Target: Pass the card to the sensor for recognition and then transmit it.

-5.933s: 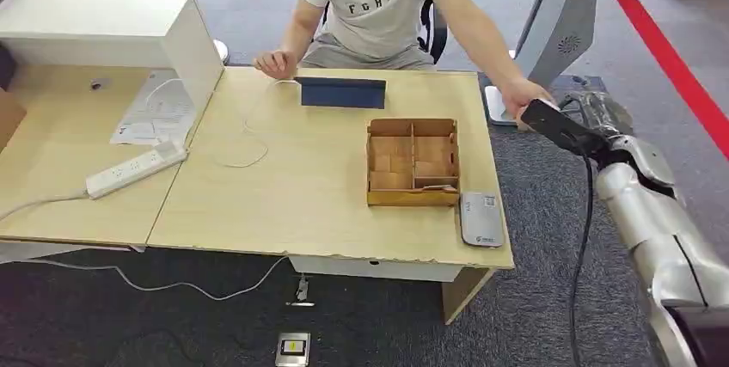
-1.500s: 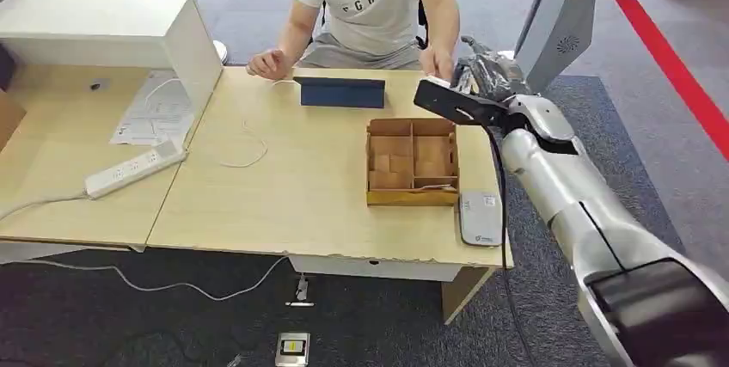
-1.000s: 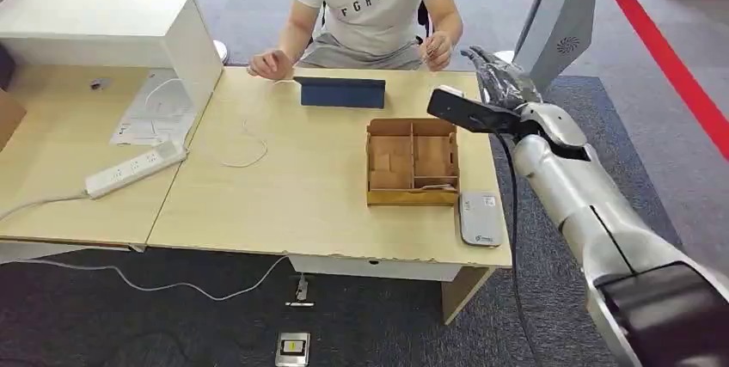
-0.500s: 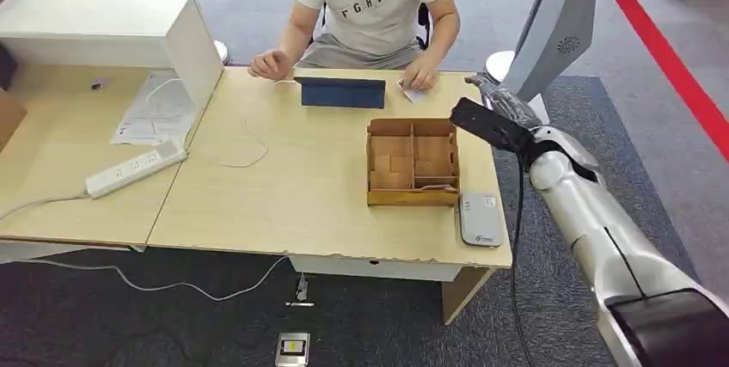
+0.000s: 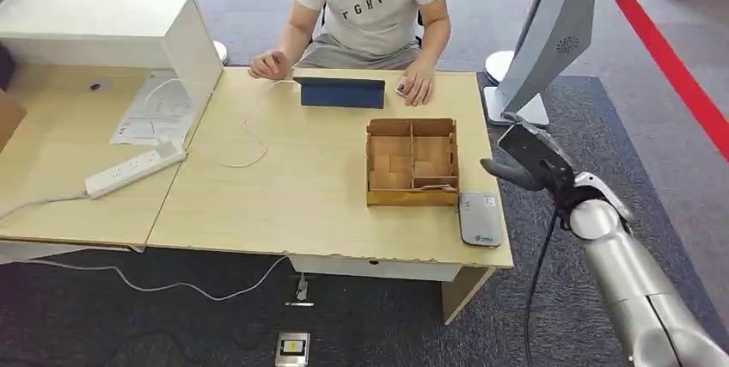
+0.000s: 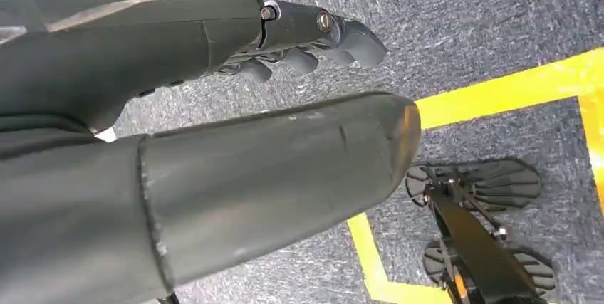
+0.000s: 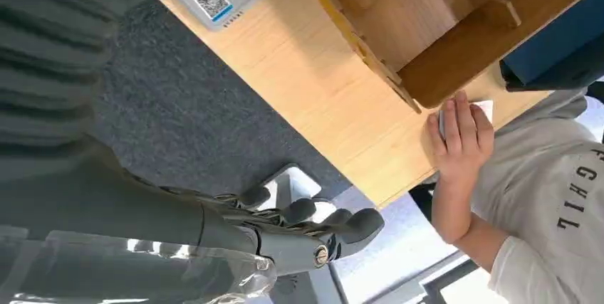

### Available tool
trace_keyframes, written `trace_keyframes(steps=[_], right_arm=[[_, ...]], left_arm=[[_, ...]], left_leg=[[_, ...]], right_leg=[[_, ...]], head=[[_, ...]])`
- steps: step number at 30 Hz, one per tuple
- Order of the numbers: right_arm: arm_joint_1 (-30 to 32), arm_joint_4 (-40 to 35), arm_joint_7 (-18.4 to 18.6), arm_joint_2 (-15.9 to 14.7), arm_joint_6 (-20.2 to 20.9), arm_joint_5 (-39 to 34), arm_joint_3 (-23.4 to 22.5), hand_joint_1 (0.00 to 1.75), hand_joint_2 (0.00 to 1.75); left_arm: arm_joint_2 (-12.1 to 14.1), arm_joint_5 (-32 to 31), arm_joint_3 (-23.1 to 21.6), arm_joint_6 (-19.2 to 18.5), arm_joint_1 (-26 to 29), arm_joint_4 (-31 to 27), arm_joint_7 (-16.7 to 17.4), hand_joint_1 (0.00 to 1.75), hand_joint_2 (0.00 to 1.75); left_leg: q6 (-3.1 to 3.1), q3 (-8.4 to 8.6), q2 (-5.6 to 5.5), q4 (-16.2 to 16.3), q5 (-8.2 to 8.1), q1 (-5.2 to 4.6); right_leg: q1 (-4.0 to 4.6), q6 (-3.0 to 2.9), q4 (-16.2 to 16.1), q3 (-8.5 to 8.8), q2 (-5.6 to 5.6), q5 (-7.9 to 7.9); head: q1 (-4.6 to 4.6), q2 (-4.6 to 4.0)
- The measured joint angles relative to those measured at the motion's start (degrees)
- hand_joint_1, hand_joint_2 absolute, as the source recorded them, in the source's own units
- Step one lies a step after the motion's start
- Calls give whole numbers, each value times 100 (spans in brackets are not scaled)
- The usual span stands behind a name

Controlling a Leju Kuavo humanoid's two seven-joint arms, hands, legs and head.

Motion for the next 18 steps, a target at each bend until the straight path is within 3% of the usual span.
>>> trace_keyframes(steps=[6, 13, 18], right_arm=[[684, -1115, 289, -260, 42, 88, -105, 0, 175], [1014, -1980, 492, -380, 98, 497, -70, 0, 175], [1133, -2519, 1125, -378, 201, 1173, 109, 0, 175]], left_arm=[[-2, 46, 37, 33, 2, 2, 44, 0, 0], [-17, 59, 94, 83, -3, 0, 44, 0, 0], [-20, 50, 118, 92, -14, 0, 53, 0, 0]], left_leg=[[0, -3, 0, -1, 0, 0], [0, -2, 3, -1, 0, 0], [0, -3, 3, -1, 0, 0]], right_leg=[[0, 0, 1, 0, 0, -1], [0, 0, 1, 0, 1, 0], [0, 0, 2, 1, 1, 0]], head=[[0, 0], [0, 0], [0, 0]])
